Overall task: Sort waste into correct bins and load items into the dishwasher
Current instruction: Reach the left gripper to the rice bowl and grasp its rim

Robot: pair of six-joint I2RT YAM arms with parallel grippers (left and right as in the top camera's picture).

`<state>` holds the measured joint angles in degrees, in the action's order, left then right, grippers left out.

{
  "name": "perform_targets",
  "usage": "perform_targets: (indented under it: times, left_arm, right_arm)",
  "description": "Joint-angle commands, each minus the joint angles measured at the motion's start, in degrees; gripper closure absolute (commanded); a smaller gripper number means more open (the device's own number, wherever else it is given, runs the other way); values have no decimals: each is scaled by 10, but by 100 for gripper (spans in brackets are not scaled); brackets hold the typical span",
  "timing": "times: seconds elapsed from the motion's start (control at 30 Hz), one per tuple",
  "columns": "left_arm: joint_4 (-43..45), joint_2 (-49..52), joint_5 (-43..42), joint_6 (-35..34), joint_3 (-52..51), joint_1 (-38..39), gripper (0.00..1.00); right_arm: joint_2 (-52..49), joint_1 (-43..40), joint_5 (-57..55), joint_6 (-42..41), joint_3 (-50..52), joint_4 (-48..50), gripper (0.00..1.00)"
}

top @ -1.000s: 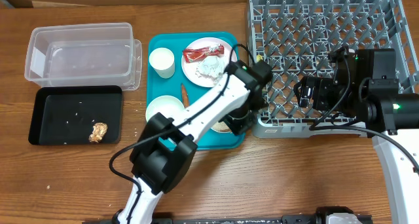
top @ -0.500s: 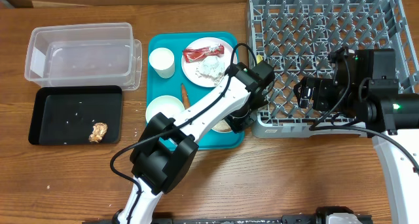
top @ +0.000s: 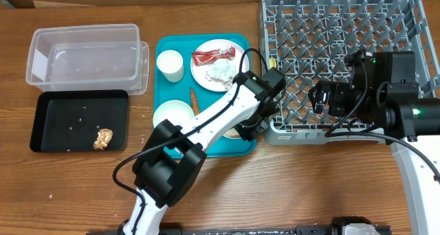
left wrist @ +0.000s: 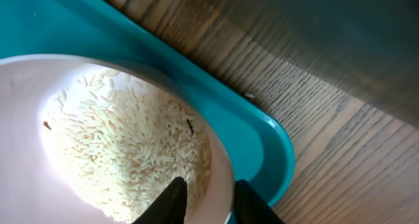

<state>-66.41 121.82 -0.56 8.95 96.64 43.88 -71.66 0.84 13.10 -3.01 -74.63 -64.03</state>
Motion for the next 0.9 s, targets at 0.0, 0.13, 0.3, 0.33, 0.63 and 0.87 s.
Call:
perform_targets:
  times: [0.0, 0.13, 0.3, 0.33, 0.63, 0.87]
  left_arm:
    - [1, 26, 12, -4, -36, 7, 77]
    - [1, 26, 12, -4, -35, 7, 79]
    - [-1, 26, 11, -12, -32, 7, 82]
    - [-3, 26, 11, -14, -30, 7, 82]
    - [-26, 26, 11, -58, 34, 5, 83]
    - [-75, 26, 10, -199, 109, -25, 78]
  right_arm:
    - [1, 3, -2, -2, -18, 2, 1]
    - [1, 3, -2, -2, -18, 2, 1]
    - [1, 3, -1, -2, -18, 2, 1]
    - [1, 3, -1, -2, -18, 2, 1]
    - [1, 3, -1, -2, -18, 1, 1]
    - [1, 3, -2, -2, -18, 0, 1]
